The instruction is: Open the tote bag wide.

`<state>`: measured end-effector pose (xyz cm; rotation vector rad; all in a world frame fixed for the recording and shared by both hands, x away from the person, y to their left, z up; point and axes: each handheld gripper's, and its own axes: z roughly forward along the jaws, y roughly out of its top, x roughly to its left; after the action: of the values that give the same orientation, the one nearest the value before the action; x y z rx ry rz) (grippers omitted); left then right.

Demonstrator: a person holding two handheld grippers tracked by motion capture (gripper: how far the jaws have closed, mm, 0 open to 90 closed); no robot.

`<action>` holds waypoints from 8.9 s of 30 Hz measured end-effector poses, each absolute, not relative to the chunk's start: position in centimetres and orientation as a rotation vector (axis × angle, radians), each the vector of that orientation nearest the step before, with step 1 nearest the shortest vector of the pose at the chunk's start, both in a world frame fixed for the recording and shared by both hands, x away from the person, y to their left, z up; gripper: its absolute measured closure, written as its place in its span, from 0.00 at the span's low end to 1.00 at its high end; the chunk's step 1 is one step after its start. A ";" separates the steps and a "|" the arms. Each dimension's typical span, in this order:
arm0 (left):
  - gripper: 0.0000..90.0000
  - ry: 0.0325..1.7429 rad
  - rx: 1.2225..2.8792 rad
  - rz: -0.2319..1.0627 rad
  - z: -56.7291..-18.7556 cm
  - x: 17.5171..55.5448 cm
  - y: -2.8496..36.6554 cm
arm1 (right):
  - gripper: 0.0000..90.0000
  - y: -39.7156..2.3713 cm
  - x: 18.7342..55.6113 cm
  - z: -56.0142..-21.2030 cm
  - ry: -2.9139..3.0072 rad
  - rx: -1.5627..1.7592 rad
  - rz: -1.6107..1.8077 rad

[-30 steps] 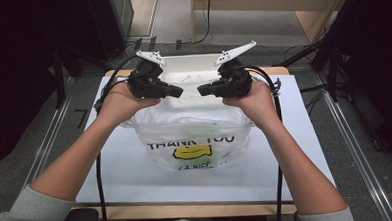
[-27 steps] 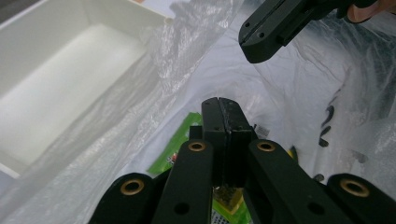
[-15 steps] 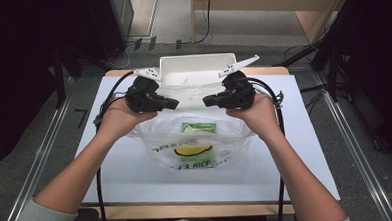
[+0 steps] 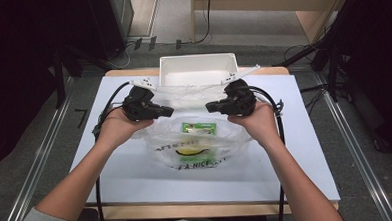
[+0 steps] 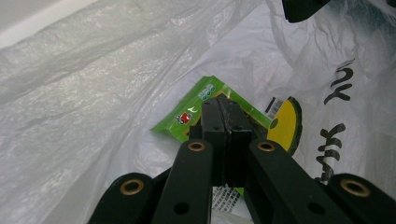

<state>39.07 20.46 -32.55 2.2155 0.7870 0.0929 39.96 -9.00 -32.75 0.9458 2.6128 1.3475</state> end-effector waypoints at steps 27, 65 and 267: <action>1.00 0.849 2.220 0.033 -37.4 37.0 21.3 | 1.00 -9.6 38.4 -36.8 2.594 0.998 1.337; 1.00 1.013 2.171 0.038 -44.0 37.8 21.6 | 1.00 -11.8 39.2 -44.5 2.552 1.244 1.221; 1.00 0.936 2.188 -0.059 -41.1 29.9 20.8 | 1.00 -6.5 45.0 -43.9 2.428 1.211 1.153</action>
<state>29.91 20.81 -41.15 2.1880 0.9362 -0.0592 45.03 -6.45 -43.88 1.2111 2.4285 1.1534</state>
